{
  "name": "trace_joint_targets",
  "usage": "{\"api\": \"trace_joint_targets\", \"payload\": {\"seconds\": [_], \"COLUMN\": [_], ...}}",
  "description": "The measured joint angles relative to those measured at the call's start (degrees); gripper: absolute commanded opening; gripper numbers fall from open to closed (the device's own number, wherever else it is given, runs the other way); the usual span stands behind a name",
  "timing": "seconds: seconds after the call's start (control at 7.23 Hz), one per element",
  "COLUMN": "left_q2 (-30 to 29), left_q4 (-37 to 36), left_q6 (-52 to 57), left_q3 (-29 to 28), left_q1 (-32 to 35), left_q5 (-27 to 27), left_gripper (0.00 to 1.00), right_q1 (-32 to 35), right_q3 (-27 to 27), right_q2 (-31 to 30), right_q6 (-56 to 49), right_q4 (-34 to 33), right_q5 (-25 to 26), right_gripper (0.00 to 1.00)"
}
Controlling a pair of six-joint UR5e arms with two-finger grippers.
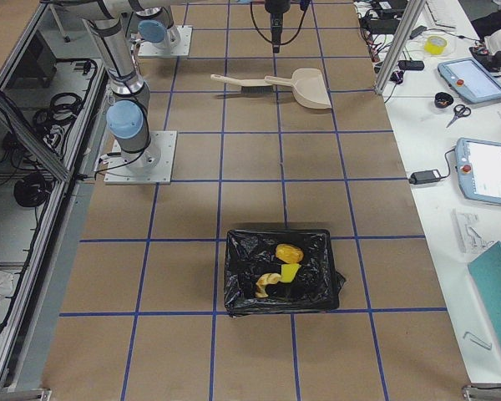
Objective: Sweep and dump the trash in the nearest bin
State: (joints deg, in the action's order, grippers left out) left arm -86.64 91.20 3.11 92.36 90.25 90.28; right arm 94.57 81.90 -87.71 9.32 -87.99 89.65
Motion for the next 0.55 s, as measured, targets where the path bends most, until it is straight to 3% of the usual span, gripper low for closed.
{"api": "trace_joint_targets", "payload": {"seconds": [0.55], "left_q2": [0.2], "left_q4": [0.1], "left_q6": [-0.3], "left_q3": [0.3], "left_q1": [-0.1], "left_q5": [0.2], "left_gripper": [1.00], "right_q1": [0.0], "right_q3": [0.0], "right_q2": [0.0], "right_q6": [-0.1], "right_q4": [0.0], "right_q5": [0.0], "right_gripper": [1.00]}}
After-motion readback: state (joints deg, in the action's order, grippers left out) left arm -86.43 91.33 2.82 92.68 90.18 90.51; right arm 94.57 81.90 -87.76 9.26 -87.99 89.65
